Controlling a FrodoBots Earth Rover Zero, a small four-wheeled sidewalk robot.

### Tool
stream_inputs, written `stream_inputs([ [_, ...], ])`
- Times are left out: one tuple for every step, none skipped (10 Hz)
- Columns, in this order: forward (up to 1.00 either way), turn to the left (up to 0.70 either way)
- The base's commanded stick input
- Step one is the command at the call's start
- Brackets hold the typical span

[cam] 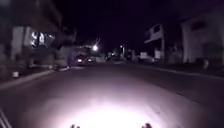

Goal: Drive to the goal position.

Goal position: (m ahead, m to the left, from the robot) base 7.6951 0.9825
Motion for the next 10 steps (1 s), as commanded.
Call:
stream_inputs([
  [0.85,0.00],
  [0.85,0.00],
  [0.85,0.00],
  [0.85,0.00],
  [0.85,0.00],
  [0.85,0.00],
  [0.85,0.00],
  [0.85,0.00],
  [0.85,0.00],
  [0.85,0.00],
])
